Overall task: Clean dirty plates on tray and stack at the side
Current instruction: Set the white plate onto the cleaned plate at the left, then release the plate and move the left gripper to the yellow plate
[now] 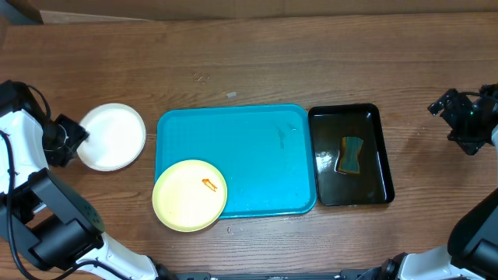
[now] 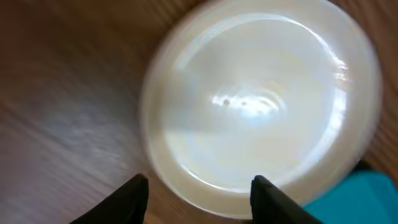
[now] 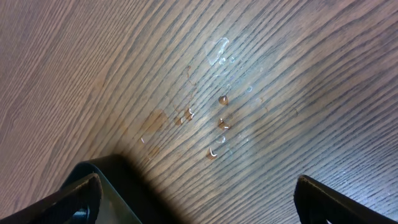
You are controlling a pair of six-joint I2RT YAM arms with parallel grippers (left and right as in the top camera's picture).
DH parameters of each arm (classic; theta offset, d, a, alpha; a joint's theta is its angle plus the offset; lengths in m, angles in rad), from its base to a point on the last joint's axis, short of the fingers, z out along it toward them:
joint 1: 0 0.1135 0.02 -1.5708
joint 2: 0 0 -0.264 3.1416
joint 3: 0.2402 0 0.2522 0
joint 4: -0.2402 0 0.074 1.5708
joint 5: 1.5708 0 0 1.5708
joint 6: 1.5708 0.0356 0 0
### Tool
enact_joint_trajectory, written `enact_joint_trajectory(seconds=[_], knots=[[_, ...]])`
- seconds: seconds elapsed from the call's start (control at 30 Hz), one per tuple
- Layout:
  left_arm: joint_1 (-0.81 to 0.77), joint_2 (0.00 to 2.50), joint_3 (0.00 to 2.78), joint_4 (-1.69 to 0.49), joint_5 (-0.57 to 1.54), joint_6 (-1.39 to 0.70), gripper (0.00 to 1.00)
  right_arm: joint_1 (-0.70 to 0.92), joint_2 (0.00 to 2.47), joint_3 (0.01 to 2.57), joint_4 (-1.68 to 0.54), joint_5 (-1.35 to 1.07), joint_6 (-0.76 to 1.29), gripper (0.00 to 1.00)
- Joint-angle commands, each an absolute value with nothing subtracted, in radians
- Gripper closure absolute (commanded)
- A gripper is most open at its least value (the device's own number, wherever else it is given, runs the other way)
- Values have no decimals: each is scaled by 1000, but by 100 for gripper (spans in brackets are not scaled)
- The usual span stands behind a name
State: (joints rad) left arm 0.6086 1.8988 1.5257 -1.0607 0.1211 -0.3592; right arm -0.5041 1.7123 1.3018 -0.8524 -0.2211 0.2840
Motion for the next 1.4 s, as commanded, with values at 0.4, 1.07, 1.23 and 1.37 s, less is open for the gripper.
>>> enact_joint_trajectory(seconds=[0.4, 1.07, 1.23, 1.37], knots=[[525, 1556, 1461, -1385, 461, -154, 57, -506, 1698, 1316, -847, -218, 280, 0], [465, 1275, 891, -1212, 27, -584, 44, -506, 1698, 1316, -847, -218, 280, 0], [464, 1275, 807, -1133, 84, -583, 51, -506, 1697, 1316, -847, -218, 280, 0], [464, 1275, 732, -1055, 161, -520, 56, -506, 1698, 1316, -847, -218, 280, 0]])
